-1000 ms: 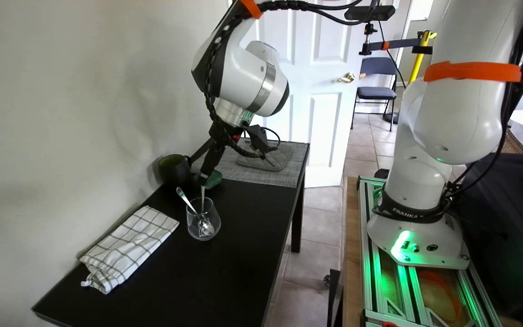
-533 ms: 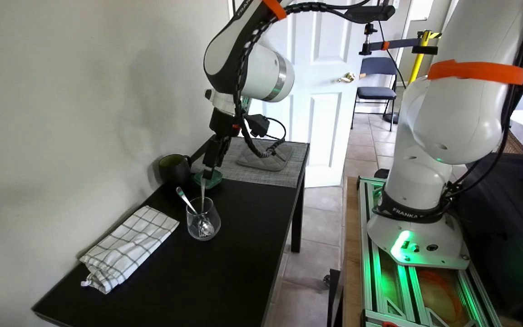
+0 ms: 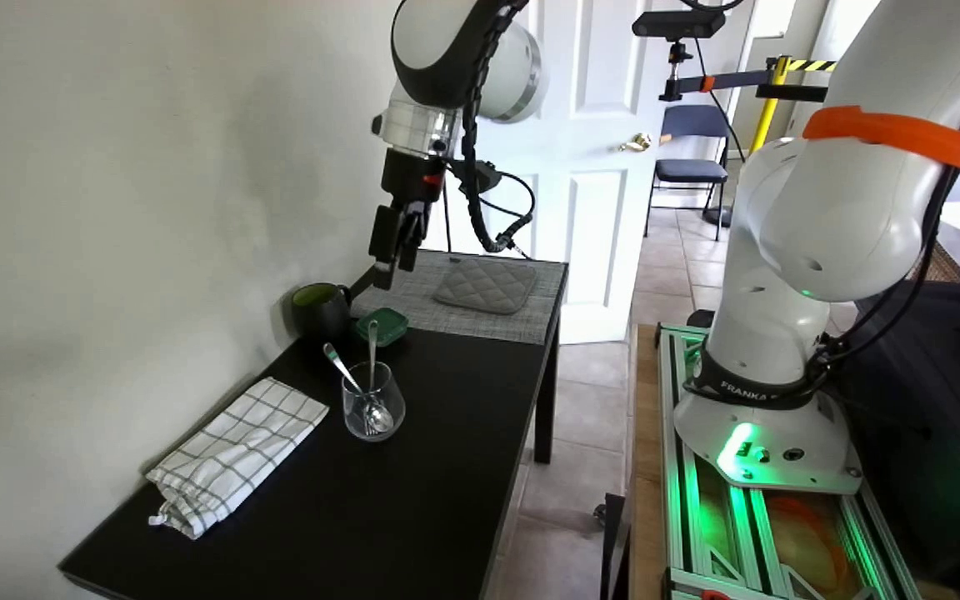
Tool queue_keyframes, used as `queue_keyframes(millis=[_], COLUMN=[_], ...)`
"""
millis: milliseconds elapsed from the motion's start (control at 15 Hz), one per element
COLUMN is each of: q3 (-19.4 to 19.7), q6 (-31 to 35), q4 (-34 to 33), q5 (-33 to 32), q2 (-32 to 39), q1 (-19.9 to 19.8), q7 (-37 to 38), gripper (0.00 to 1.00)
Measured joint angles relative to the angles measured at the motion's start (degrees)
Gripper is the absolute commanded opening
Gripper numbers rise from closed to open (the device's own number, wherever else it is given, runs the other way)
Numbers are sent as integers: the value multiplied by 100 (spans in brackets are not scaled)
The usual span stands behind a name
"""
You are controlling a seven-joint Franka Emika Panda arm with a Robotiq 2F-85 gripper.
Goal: Lift the folk and spoon from the table and put them in the glass cup
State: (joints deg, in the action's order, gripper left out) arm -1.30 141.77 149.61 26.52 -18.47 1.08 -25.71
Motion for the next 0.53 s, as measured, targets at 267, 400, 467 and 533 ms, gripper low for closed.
queue_keyframes(millis=[267, 400, 467, 533], q3=[133, 175, 178, 180], q6=[-87, -86, -86, -86], q4=[-7, -7, -7, -7], q5=[-184, -184, -184, -184], q2=[-141, -130, -130, -130], q1=[95, 130, 131, 132], q7=[211, 211, 211, 211], gripper=[100, 100, 100, 100])
